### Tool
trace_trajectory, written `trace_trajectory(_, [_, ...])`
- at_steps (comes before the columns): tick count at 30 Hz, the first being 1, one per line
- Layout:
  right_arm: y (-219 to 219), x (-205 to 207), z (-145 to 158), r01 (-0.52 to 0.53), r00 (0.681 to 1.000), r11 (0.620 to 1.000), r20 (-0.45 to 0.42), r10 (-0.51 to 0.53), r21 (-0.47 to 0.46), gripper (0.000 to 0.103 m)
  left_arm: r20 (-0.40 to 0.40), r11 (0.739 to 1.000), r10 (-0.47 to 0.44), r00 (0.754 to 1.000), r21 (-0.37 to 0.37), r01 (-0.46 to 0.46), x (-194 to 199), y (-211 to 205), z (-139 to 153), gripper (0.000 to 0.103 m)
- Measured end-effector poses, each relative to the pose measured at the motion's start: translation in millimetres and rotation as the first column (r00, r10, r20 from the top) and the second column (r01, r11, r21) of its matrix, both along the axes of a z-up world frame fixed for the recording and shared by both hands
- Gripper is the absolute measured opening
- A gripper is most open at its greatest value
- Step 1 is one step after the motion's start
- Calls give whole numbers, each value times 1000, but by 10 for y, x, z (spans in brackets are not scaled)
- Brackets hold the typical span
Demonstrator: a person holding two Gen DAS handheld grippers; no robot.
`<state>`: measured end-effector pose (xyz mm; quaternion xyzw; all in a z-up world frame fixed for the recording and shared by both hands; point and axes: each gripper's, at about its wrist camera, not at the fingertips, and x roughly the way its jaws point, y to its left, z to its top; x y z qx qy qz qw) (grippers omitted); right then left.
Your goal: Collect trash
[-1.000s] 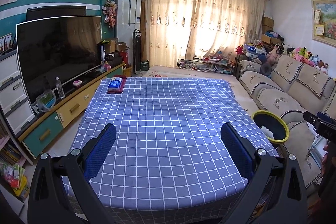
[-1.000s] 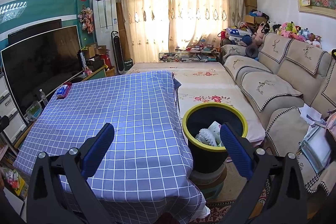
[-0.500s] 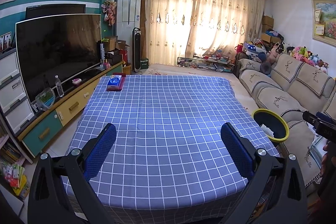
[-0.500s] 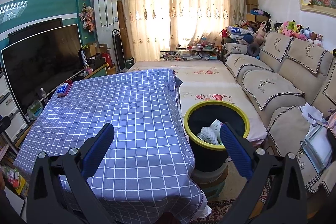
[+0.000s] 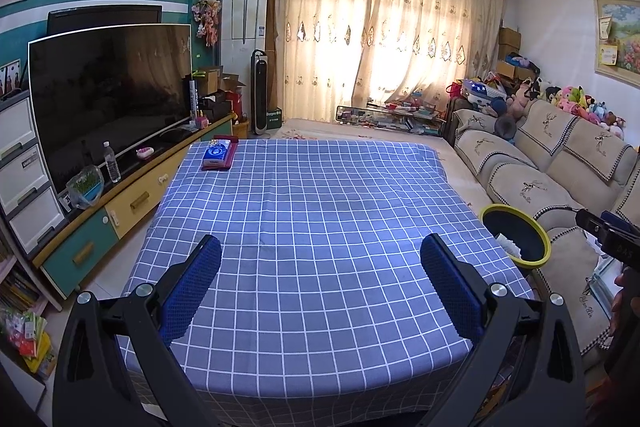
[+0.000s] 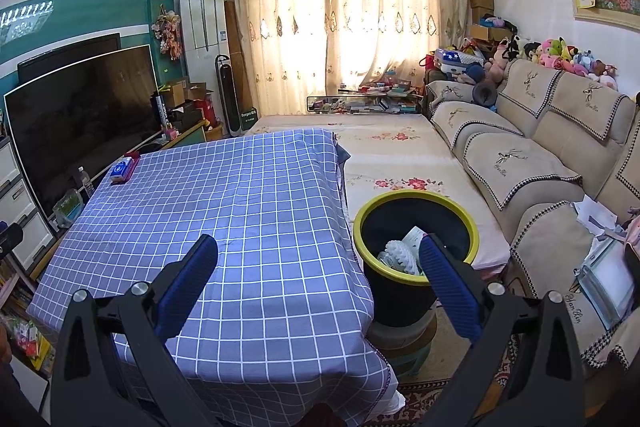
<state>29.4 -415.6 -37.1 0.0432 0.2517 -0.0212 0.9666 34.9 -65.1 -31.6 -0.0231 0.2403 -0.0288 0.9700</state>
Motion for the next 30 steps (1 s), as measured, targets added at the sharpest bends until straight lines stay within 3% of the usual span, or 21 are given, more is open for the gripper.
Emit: trace_trajectory(30, [7, 21, -71, -6, 1000, 1000, -8, 6, 5, 96, -18, 1000, -2, 1000, 10, 3, 52, -49, -80, 98])
